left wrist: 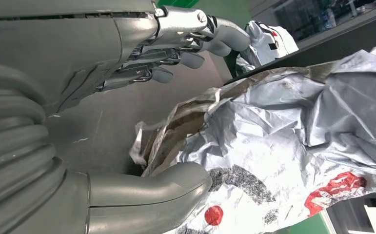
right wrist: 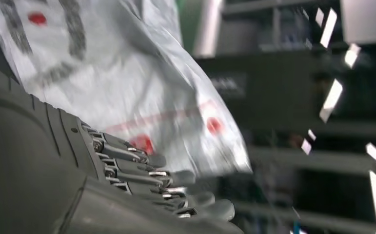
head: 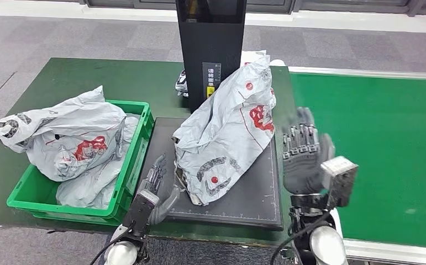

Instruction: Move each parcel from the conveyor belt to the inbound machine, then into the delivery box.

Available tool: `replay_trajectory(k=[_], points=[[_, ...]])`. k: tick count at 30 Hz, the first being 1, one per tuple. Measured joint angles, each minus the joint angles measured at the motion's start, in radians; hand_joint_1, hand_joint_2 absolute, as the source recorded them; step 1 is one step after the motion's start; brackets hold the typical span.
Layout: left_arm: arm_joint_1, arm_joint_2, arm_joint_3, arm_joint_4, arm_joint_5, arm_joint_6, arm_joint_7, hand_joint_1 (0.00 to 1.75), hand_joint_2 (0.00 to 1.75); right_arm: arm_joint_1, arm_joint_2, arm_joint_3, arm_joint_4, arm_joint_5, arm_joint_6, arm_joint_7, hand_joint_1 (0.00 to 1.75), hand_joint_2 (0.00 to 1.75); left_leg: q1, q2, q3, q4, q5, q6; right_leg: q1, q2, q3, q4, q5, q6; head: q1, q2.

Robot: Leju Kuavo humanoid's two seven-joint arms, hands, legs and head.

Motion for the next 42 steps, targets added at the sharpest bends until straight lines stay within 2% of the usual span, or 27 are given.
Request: replay_trajectory(k=[4,6,8,11,13,17,24,27,30,33,34,38,39,40,42], points=[[0.009,-0.007,0.006,-0.012,-0.032,0.015,0.000,0.00,1.75,0.106,0.002,-0.034,-0.139,0.056,-0.167,-0.098,0.00,0.00,0.000,-0.001,0.000,0.000,-0.001,0.000,0.000,-0.001,0.001,0.000,-0.001,0.000,0.000,0.000],[0.011,-0.011,0.007,-0.020,-0.094,0.073,0.000,0.00,1.75,0.156,0.004,-0.047,-0.196,0.068,-0.256,-0.139,0.00,0.87,0.000,-0.001,0.000,0.000,-0.001,0.000,0.000,-0.001,0.001,0.000,-0.002,0.000,0.000,0.000],[0.015,-0.017,0.007,-0.045,-0.239,0.214,0.002,0.00,1.75,0.202,0.004,-0.058,-0.242,0.073,-0.318,-0.158,0.00,1.75,0.000,0.000,0.000,0.000,-0.001,-0.001,0.000,0.000,0.001,0.000,-0.002,0.000,0.000,0.000],[0.025,-0.031,0.001,-0.133,-0.543,0.465,0.032,0.00,1.75,0.246,0.004,-0.069,-0.283,0.076,-0.353,-0.155,0.00,1.75,0.000,0.001,0.001,0.000,-0.002,-0.001,0.000,0.000,0.001,0.000,-0.002,0.000,0.000,0.000],[0.032,-0.038,-0.013,-0.200,-0.662,0.537,0.063,0.00,1.75,0.256,0.004,-0.076,-0.292,0.077,-0.355,-0.149,0.00,1.75,0.000,0.001,0.001,0.000,-0.002,0.000,0.000,0.000,0.001,0.000,-0.002,0.000,0.000,0.000],[0.045,-0.042,-0.030,-0.273,-0.699,0.555,0.087,0.00,1.75,0.264,0.004,-0.081,-0.301,0.077,-0.358,-0.148,0.00,1.75,0.000,0.001,0.001,0.000,-0.002,0.000,0.000,0.001,0.001,0.000,-0.002,0.000,0.000,0.000],[0.053,-0.043,-0.043,-0.305,-0.717,0.581,0.084,0.00,1.75,0.265,0.004,-0.085,-0.303,0.077,-0.356,-0.144,0.00,1.75,0.000,0.001,0.002,0.000,-0.001,-0.001,0.000,0.001,0.001,0.000,-0.002,0.000,0.000,0.000],[0.056,-0.055,-0.045,-0.343,-0.898,0.632,0.054,0.00,1.75,0.265,0.004,-0.085,-0.304,0.069,-0.345,-0.124,0.00,1.75,0.000,0.001,0.002,0.000,-0.001,-0.001,0.000,0.000,0.001,0.000,-0.002,0.000,0.000,0.000],[0.045,-0.069,-0.074,-0.397,-1.154,0.648,0.094,0.00,1.75,0.260,0.005,-0.086,-0.295,0.047,-0.340,-0.114,0.00,1.75,0.000,0.000,0.002,0.000,-0.002,0.000,0.000,0.000,0.002,0.000,-0.002,0.000,0.000,0.000],[-0.006,-0.056,-0.108,-0.388,-1.208,0.619,0.140,0.00,1.75,0.249,0.008,-0.094,-0.278,0.027,-0.334,-0.110,0.00,1.75,0.000,0.000,0.002,0.000,-0.001,0.000,0.000,0.000,0.001,0.000,-0.002,0.000,0.000,0.000],[-0.038,-0.043,-0.123,-0.372,-1.209,0.588,0.181,0.00,1.75,0.244,0.009,-0.099,-0.272,0.023,-0.328,-0.108,0.00,1.75,0.000,0.000,0.002,0.000,-0.001,0.000,0.000,0.000,0.001,0.000,-0.002,0.000,0.000,0.000],[-0.202,0.021,-0.300,-0.244,-1.209,0.375,0.530,0.00,1.75,0.217,0.015,-0.112,-0.254,0.019,-0.281,-0.091,0.00,1.75,0.000,0.000,0.002,0.000,0.001,0.000,0.000,-0.001,0.002,0.000,0.000,-0.001,0.000,0.000],[-0.230,0.023,-0.337,-0.204,-1.209,0.329,0.558,0.00,1.75,0.212,0.019,-0.116,-0.251,0.019,-0.268,-0.087,0.00,1.75,0.000,0.000,0.002,0.000,0.001,-0.001,0.000,-0.001,0.002,0.001,0.001,-0.001,0.000,0.000],[-0.254,0.022,-0.360,-0.163,-1.209,0.289,0.552,0.00,1.75,0.208,0.022,-0.121,-0.249,0.020,-0.257,-0.084,0.00,1.75,0.000,0.000,0.002,0.000,0.002,-0.001,0.000,-0.001,0.002,0.001,0.001,-0.001,0.000,0.000],[-0.306,0.018,-0.375,-0.072,-1.204,0.226,0.492,0.00,1.75,0.202,0.031,-0.133,-0.246,0.023,-0.237,-0.079,0.00,1.75,0.000,0.001,0.003,0.000,0.002,0.000,0.000,0.000,0.001,0.001,0.002,-0.001,0.000,0.000]])
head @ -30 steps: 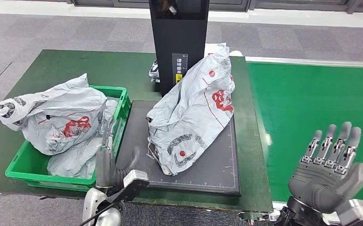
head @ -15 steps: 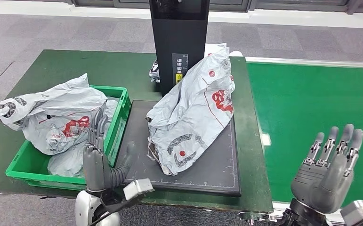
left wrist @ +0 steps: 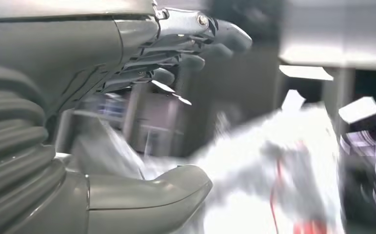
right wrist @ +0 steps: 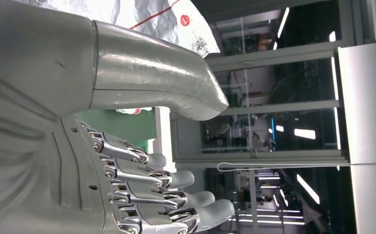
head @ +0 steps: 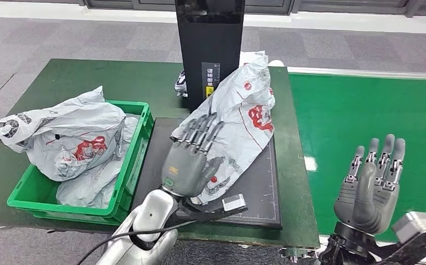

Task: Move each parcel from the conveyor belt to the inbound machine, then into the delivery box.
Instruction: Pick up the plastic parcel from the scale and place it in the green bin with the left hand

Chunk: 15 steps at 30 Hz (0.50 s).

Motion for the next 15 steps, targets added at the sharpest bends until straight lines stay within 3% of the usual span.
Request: replay_trajectory(k=[6,15], points=[[-0.154,-0.024,-0.006,0.278,0.045,-0.130,-0.096,0.00,1.75,0.001,0.021,-0.028,0.001,0.005,0.020,0.005,0.00,1.75,0.000,0.000,0.000,0.000,0.000,0.000,0.000,0.001,0.000,0.000,0.000,0.000,0.000,0.000],[-0.320,-0.046,-0.021,0.594,0.056,-0.245,-0.070,0.00,1.75,0.027,0.043,-0.048,0.001,0.006,0.019,0.003,0.00,1.75,0.000,0.000,0.000,0.000,0.000,0.000,0.000,0.001,-0.001,0.000,0.000,0.000,0.000,0.000]])
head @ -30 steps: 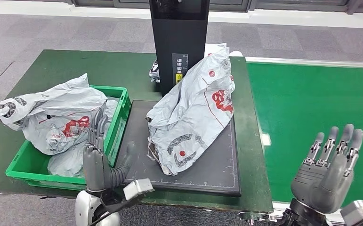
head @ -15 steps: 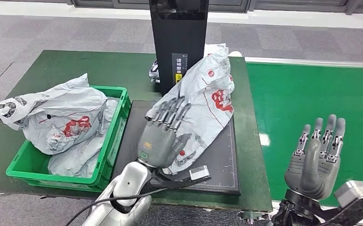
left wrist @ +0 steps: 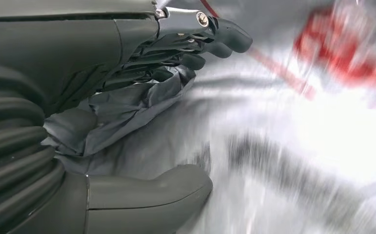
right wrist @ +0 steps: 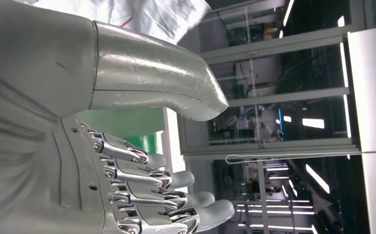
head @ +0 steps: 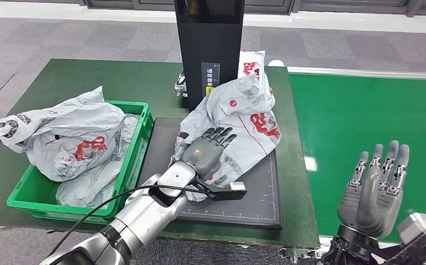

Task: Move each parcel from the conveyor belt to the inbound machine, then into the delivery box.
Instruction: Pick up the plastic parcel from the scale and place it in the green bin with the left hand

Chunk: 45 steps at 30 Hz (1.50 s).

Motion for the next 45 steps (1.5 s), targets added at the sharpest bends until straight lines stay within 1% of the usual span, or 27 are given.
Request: replay_trajectory(k=[3,4,7,8,14,20,26,28,32,36,40,41,42,43,45], points=[[-0.039,-0.003,-0.006,0.091,-0.032,-0.028,0.042,0.01,1.75,0.001,0.004,-0.005,0.000,0.004,-0.005,0.003,0.00,1.75,0.000,0.000,0.000,0.000,0.000,0.000,0.000,0.000,0.000,0.000,0.000,0.000,0.000,0.000],[-0.053,-0.004,-0.008,0.124,-0.041,-0.035,0.059,0.27,1.75,0.001,0.005,-0.005,0.000,0.006,-0.008,0.004,0.00,1.75,0.000,0.000,0.000,0.000,0.000,0.000,0.000,0.000,0.000,0.000,0.000,0.000,0.000,0.000],[-0.086,-0.004,-0.011,0.208,-0.050,-0.045,0.089,1.57,1.75,0.001,0.006,-0.005,0.000,0.010,-0.017,0.005,0.00,1.75,0.000,0.000,0.000,0.000,0.000,0.000,0.000,0.000,0.000,0.000,0.000,0.000,0.000,0.000],[-0.093,-0.005,-0.012,0.228,-0.051,-0.047,0.094,1.74,1.75,0.000,0.006,-0.005,0.000,0.010,-0.018,0.006,0.00,1.75,0.000,0.000,0.000,0.000,0.000,0.000,0.000,0.000,0.000,0.000,0.000,0.000,0.000,0.000],[-0.142,-0.001,-0.013,0.341,-0.056,-0.071,0.130,1.75,1.75,-0.004,0.006,-0.005,0.000,-0.005,-0.027,0.011,0.00,1.75,0.000,0.000,0.000,0.000,0.000,0.000,0.000,0.000,0.001,0.001,0.000,0.000,0.000,0.000],[-0.173,0.000,-0.012,0.412,-0.060,-0.090,0.096,1.75,1.75,-0.014,0.006,-0.005,0.000,-0.024,-0.043,0.015,0.00,1.75,0.000,0.000,0.002,0.000,0.000,0.000,0.000,0.000,0.003,0.001,0.000,0.000,0.000,0.000],[-0.184,0.001,-0.012,0.439,-0.061,-0.087,0.093,1.75,1.75,-0.017,0.006,-0.005,0.001,-0.025,-0.051,0.015,0.00,1.75,0.000,0.000,0.005,0.000,0.000,0.000,0.000,0.000,0.006,0.001,0.000,0.000,0.000,0.000],[-0.184,0.001,-0.006,0.441,-0.060,-0.065,0.104,1.75,1.75,-0.016,0.006,-0.005,0.001,-0.025,-0.053,0.015,0.00,1.75,0.000,0.000,0.006,0.000,0.000,0.000,0.000,0.000,0.007,0.001,0.000,0.000,0.000,0.000],[-0.162,0.007,0.036,0.421,-0.041,0.033,0.132,1.75,1.75,0.001,0.006,-0.005,0.000,-0.027,-0.059,0.012,0.00,1.75,0.000,0.000,0.007,-0.001,0.000,0.000,0.000,0.000,0.008,0.001,0.000,0.000,0.000,0.000],[-0.096,0.026,0.102,0.316,0.010,0.146,0.145,1.75,1.75,0.031,0.006,-0.013,-0.007,-0.024,-0.068,0.005,0.00,1.75,0.000,0.001,0.007,0.000,0.000,0.000,0.000,0.000,0.007,0.001,0.000,0.000,0.000,0.000],[-0.078,0.030,0.116,0.284,0.022,0.168,0.146,1.75,1.75,0.038,0.006,-0.015,-0.012,-0.024,-0.071,0.003,0.00,1.75,0.000,0.001,0.007,0.000,0.000,0.000,0.000,0.000,0.007,0.001,0.000,0.000,0.000,0.000],[-0.065,0.031,0.124,0.260,0.029,0.180,0.146,1.75,1.75,0.042,0.007,-0.018,-0.015,-0.023,-0.071,0.002,0.00,1.75,0.000,0.001,0.006,0.000,0.000,0.000,0.000,0.000,0.007,0.001,-0.001,0.000,0.000,0.000],[-0.039,0.035,0.140,0.209,0.044,0.203,0.143,1.75,1.75,0.050,0.008,-0.023,-0.021,-0.023,-0.073,0.001,0.00,1.75,0.000,0.001,0.006,0.000,0.000,0.000,0.000,0.000,0.006,0.001,-0.001,0.000,0.000,0.000],[0.022,0.042,0.182,0.081,0.070,0.252,0.131,1.75,1.75,0.071,0.013,-0.035,-0.034,-0.022,-0.076,-0.005,0.00,1.75,0.000,0.001,0.006,-0.001,-0.001,-0.001,0.000,0.001,0.006,0.001,-0.001,-0.001,0.000,0.000],[0.174,0.057,0.292,-0.245,0.120,0.349,0.099,1.75,1.75,0.118,0.028,-0.069,-0.065,-0.024,-0.082,-0.020,0.00,1.75,0.000,0.003,0.005,-0.001,-0.004,-0.002,0.000,0.002,0.004,0.001,-0.004,-0.002,0.000,0.000]])
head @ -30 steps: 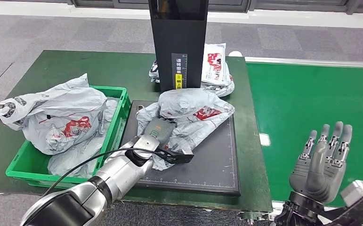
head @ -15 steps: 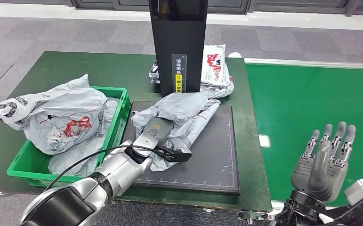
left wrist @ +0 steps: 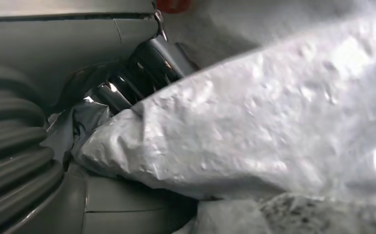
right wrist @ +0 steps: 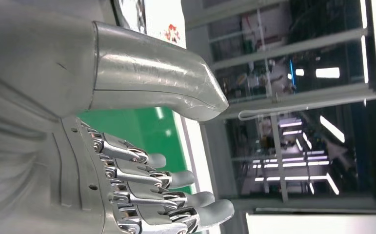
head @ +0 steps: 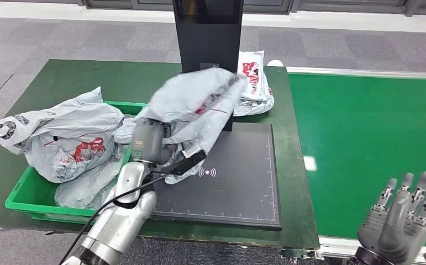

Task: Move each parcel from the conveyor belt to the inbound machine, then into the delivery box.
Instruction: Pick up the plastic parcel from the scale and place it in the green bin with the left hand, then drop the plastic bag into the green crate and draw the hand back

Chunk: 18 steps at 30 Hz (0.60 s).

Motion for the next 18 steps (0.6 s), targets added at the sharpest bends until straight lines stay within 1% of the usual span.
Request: replay_trajectory(k=[1,2,3,7,13,16,18], points=[[0.064,0.005,0.048,-0.140,0.015,0.031,-0.014,1.75,1.75,0.019,0.007,-0.016,-0.012,-0.001,-0.001,-0.007,0.00,1.75,0.000,0.000,0.000,0.000,-0.001,0.000,0.000,0.000,-0.001,0.000,-0.001,0.000,0.000,0.000],[0.094,0.007,0.074,-0.208,0.019,0.036,-0.020,1.75,1.75,0.026,0.011,-0.024,-0.016,-0.002,0.000,-0.010,0.00,1.75,0.000,0.000,0.000,0.000,-0.002,0.000,0.000,0.000,-0.001,0.000,-0.002,0.000,0.000,0.000],[0.109,0.008,0.088,-0.242,0.020,0.036,-0.022,1.75,1.75,0.029,0.014,-0.028,-0.019,-0.002,0.001,-0.011,0.00,1.75,0.000,0.000,0.000,0.000,-0.002,0.000,0.000,-0.001,0.000,0.000,-0.002,0.000,0.000,0.000],[0.147,0.010,0.120,-0.326,0.023,0.059,-0.027,1.75,1.75,0.034,0.021,-0.033,-0.024,-0.001,0.004,-0.013,0.00,1.75,0.000,-0.001,0.000,0.000,-0.001,-0.001,0.000,-0.002,0.000,0.000,-0.002,0.000,0.000,0.000],[0.227,0.012,0.190,-0.475,0.038,0.193,-0.049,1.75,1.75,0.042,0.030,-0.047,-0.025,-0.001,0.014,-0.013,0.00,1.75,0.001,0.000,0.000,0.000,-0.002,-0.001,0.001,-0.001,0.000,0.000,-0.002,0.000,0.000,0.000],[0.269,0.013,0.243,-0.553,-0.001,0.226,-0.058,1.75,1.75,0.055,0.039,-0.051,-0.025,0.004,0.022,-0.010,0.00,1.75,0.001,-0.001,0.000,0.000,-0.002,-0.001,0.001,-0.001,0.000,0.000,-0.003,-0.001,0.000,0.000],[0.281,0.015,0.281,-0.586,-0.050,0.220,-0.049,1.75,1.75,0.064,0.046,-0.055,-0.025,0.007,0.031,-0.008,0.00,1.75,0.002,-0.001,0.000,0.000,-0.002,-0.002,0.002,-0.001,0.000,0.000,-0.004,-0.002,0.000,0.000]])
